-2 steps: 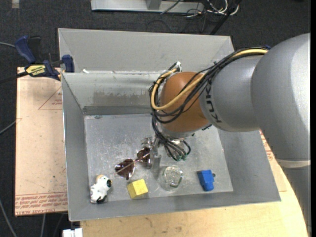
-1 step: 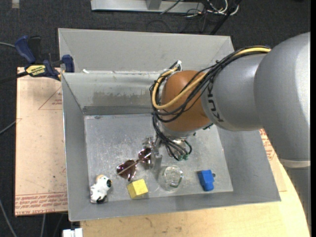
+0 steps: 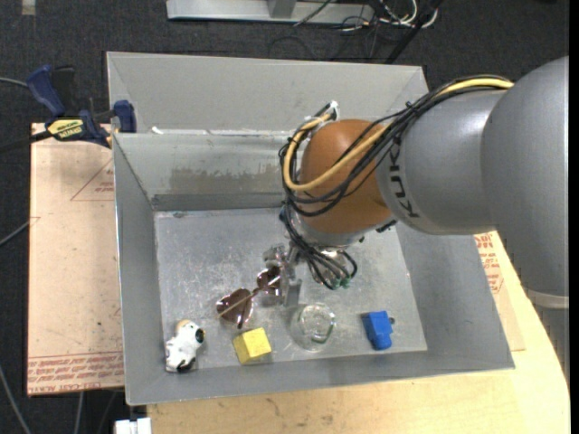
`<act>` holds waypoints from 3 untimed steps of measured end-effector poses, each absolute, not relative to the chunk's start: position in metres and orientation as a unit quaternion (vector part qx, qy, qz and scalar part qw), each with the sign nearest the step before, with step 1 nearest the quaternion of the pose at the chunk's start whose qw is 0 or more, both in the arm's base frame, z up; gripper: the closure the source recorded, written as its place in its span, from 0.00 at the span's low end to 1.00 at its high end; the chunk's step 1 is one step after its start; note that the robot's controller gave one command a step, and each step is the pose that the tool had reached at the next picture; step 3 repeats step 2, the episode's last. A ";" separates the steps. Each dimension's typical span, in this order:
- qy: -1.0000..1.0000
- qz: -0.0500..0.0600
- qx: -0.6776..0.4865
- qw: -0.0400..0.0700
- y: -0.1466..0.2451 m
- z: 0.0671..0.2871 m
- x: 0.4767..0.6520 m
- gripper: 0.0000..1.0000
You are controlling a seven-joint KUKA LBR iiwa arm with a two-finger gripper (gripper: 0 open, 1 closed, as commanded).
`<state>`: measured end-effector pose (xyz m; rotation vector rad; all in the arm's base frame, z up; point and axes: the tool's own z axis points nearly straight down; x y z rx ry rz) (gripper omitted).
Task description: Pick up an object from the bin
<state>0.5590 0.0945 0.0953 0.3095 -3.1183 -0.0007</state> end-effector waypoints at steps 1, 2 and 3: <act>-0.995 0.000 0.099 -0.001 0.095 0.115 0.561 1.00; -0.995 -0.001 0.099 -0.004 0.095 0.125 0.562 1.00; -0.995 -0.001 0.099 -0.004 0.095 0.125 0.562 1.00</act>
Offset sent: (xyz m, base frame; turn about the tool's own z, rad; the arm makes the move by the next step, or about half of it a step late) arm 0.0000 0.0000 0.0424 0.0000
